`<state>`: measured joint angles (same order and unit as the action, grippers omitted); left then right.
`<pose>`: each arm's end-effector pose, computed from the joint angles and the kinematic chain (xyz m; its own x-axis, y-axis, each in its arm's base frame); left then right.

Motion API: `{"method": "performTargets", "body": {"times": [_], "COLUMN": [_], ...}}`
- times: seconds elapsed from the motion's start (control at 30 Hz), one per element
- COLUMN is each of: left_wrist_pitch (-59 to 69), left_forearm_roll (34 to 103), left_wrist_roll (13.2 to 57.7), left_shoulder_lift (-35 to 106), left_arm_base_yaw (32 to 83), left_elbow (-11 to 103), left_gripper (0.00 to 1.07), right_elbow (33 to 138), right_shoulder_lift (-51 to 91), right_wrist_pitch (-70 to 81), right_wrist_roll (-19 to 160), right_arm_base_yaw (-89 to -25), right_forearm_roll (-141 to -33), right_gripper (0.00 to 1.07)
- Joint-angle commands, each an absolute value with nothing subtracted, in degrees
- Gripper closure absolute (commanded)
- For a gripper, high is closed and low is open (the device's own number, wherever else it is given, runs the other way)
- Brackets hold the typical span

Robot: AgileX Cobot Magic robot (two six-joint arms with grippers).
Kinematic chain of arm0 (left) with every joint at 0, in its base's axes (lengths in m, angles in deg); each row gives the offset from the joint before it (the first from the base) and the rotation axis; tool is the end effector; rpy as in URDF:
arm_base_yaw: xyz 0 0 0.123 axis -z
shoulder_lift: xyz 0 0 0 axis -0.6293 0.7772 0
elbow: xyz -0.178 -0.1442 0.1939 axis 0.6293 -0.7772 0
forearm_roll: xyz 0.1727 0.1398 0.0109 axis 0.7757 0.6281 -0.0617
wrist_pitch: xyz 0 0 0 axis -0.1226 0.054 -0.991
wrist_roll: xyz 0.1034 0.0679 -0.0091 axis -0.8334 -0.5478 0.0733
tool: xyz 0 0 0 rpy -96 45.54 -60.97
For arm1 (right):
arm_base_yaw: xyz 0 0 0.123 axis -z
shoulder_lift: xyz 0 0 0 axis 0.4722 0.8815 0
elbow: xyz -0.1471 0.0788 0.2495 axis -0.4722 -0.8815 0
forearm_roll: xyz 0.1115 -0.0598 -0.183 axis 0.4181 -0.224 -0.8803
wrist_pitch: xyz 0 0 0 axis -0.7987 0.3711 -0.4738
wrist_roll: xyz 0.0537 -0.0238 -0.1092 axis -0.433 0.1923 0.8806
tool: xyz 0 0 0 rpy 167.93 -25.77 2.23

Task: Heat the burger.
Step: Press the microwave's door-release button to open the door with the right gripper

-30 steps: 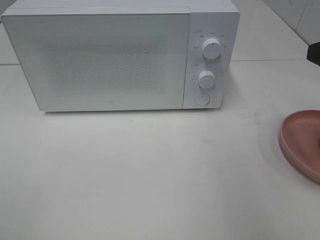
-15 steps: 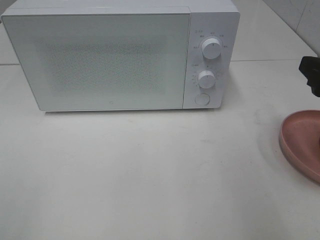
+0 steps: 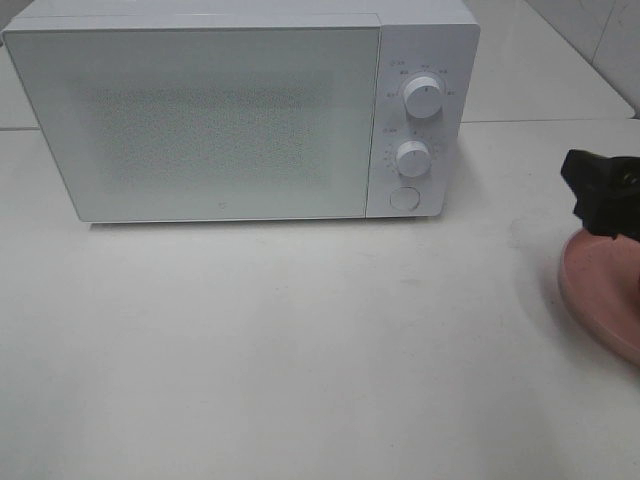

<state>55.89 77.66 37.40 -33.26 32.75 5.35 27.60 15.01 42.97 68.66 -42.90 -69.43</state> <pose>-0.0191 -0.0127 0.2516 -0.4416 -0.0621 -0.8951 -0.0395 0.9980 -0.0497 0.1868 0.0235 0.2361 -0.1677 0.1428 -0.9754 -0.0285 0.9883 0.1495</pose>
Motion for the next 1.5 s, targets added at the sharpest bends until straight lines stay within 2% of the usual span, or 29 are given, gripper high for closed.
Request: {"method": "performTargets", "body": {"times": [0.03,0.1,0.17,0.2,0.23,0.3,0.6,0.87,1.23,1.5], "left_wrist_pitch": [55.77,55.77,55.77,55.77,55.77,55.77,55.77,55.77,55.77,55.77], "left_forearm_roll": [77.31,77.31,77.31,77.31,77.31,77.31,77.31,77.31,77.31,77.31], "left_wrist_roll": [37.29,37.29,37.29,37.29,37.29,37.29,37.29,37.29,37.29,37.29], "left_shoulder_lift": [-34.12,-34.12,-34.12,-34.12,-34.12,-34.12,-34.12,-34.12,-34.12,-34.12], "left_arm_base_yaw": [32.70,32.70,32.70,32.70,32.70,32.70,32.70,32.70,32.70,32.70], "left_elbow": [5.35,5.35,5.35,5.35,5.35,5.35,5.35,5.35,5.35,5.35], "left_gripper": [0.09,0.09,0.09,0.09,0.09,0.09,0.09,0.09,0.09,0.09], "right_elbow": [27.31,27.31,27.31,27.31,27.31,27.31,31.55,36.08,37.80,37.80], "right_shoulder_lift": [17.53,21.31,22.34,25.15,25.15,29.44,39.99,47.61,50.76,50.76], "right_wrist_pitch": [48.36,54.15,55.86,60.05,60.05,66.52,74.71,75.17,74.31,74.08], "right_wrist_roll": [72.84,76.79,77.42,78.51,78.51,79.32,79.32,79.03,77.71,65.74], "right_arm_base_yaw": [-46.40,-51.50,-52.99,-56.94,-56.94,-62.56,-72.93,-77.05,-77.05,-77.05], "right_forearm_roll": [-65.30,-59.00,-57.22,-52.47,-52.47,-46.74,-36.88,-33.39,-33.50,-33.50], "right_gripper": [0.32,0.32,0.32,0.32,0.32,0.32,0.32,0.32,0.32,0.32]}}
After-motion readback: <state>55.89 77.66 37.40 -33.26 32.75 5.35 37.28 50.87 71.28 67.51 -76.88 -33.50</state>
